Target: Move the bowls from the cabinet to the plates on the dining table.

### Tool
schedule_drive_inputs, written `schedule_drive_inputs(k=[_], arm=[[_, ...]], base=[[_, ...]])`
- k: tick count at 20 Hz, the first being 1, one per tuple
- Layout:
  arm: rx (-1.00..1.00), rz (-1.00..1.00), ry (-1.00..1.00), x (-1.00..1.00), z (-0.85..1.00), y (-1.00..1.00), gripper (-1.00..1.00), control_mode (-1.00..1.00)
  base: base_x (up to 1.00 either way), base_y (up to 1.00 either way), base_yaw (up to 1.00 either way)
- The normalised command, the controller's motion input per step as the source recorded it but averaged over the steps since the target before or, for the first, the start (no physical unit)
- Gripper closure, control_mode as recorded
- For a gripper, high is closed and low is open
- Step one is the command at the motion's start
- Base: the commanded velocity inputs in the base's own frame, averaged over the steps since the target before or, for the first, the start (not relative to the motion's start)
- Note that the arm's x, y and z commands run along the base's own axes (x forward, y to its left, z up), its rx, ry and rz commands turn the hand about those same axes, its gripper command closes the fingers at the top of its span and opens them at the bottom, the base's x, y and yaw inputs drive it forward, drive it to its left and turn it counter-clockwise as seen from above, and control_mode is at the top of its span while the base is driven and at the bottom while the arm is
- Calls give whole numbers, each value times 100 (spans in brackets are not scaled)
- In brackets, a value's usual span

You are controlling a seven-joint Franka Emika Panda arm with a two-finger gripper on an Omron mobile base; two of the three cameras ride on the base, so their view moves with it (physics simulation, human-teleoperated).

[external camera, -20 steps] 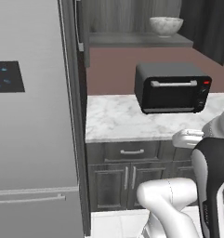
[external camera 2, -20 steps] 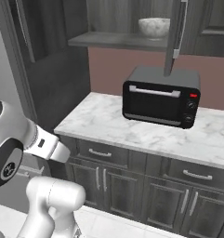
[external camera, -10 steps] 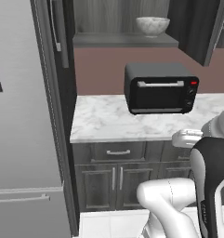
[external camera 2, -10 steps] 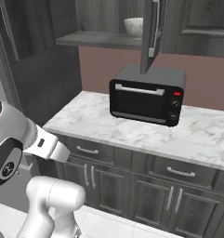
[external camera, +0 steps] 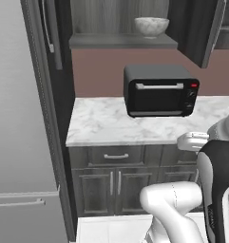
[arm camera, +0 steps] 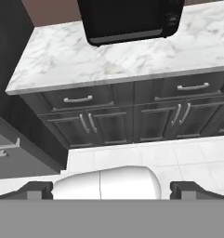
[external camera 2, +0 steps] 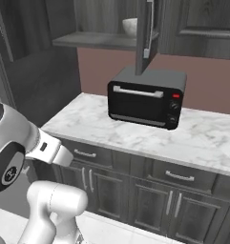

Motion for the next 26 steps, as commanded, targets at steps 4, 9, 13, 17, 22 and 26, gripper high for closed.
schedule_drive_inputs(k=[4, 9, 13, 17, 22, 26], arm=[[0, 0, 0, 0, 0, 0, -100, 100], [0, 0, 0, 0, 0, 0, -100, 100], [0, 0, 0, 0, 0, 0, -100, 100], [0, 0, 0, 0, 0, 0, -100, 100], [0, 0, 0, 0, 0, 0, -100, -100], [1, -4, -3, 4, 33, 10, -100, -100]], base=[[48, 4, 0], [66, 4, 0], [68, 2, 0], [65, 3, 0], [13, 1, 0], [0, 0, 0]])
